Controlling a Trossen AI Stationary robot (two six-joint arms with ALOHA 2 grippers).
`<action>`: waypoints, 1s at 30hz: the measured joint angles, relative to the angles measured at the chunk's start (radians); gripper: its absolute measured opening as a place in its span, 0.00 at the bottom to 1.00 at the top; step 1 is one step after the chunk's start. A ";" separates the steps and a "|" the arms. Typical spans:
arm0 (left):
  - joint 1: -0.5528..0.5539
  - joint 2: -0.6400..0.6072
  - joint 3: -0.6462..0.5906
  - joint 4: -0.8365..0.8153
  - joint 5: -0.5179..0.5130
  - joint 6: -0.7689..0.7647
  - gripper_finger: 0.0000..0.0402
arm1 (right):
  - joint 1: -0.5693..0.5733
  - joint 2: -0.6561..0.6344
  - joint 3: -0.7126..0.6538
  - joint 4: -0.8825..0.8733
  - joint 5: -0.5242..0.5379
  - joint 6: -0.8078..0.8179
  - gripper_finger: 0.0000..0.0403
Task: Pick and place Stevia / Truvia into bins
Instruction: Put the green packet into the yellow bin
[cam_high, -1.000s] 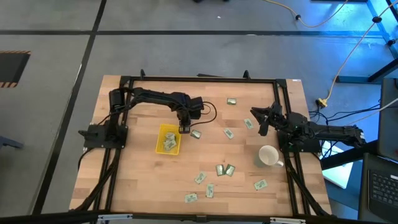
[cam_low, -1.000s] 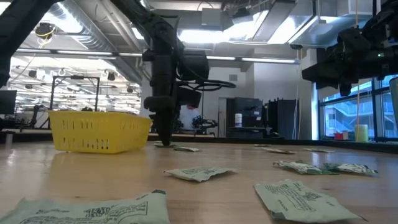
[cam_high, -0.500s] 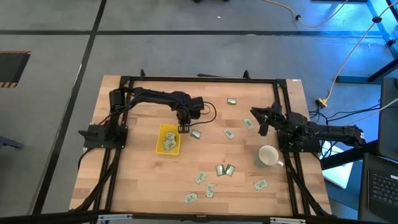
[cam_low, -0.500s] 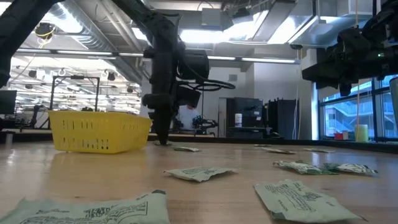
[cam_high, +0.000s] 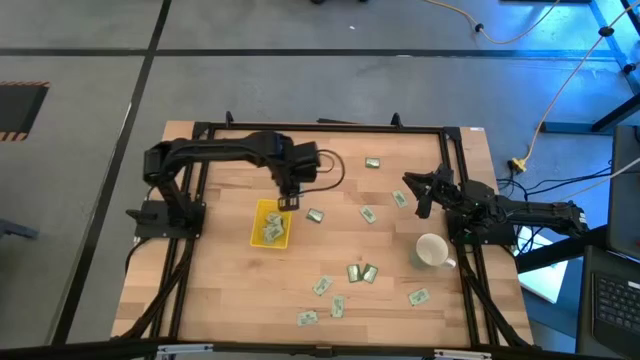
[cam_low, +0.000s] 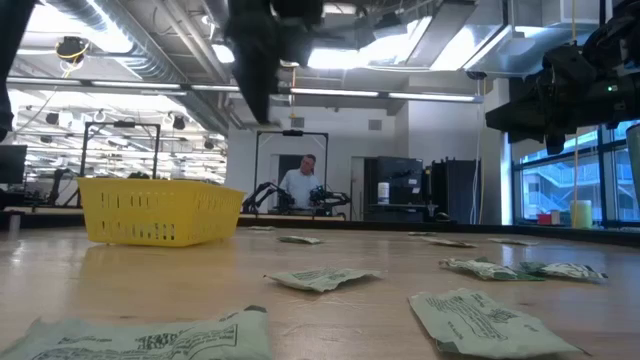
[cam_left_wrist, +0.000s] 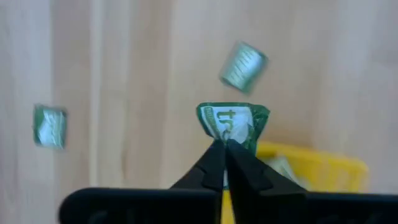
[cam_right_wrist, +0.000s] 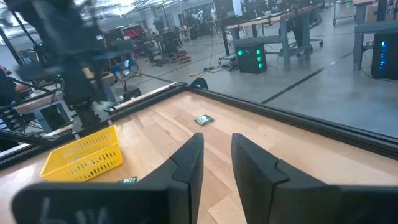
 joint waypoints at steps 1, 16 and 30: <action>-0.015 -0.016 0.000 -0.022 0.007 -0.021 0.01 | 0.000 0.000 0.000 0.000 0.000 0.000 0.22; -0.120 -0.138 -0.361 0.163 0.043 -0.252 0.01 | 0.000 0.000 0.000 0.000 0.000 -0.005 0.22; -0.120 -0.138 -0.550 0.377 0.015 -0.298 0.01 | 0.000 0.000 0.000 0.000 0.001 -0.004 0.22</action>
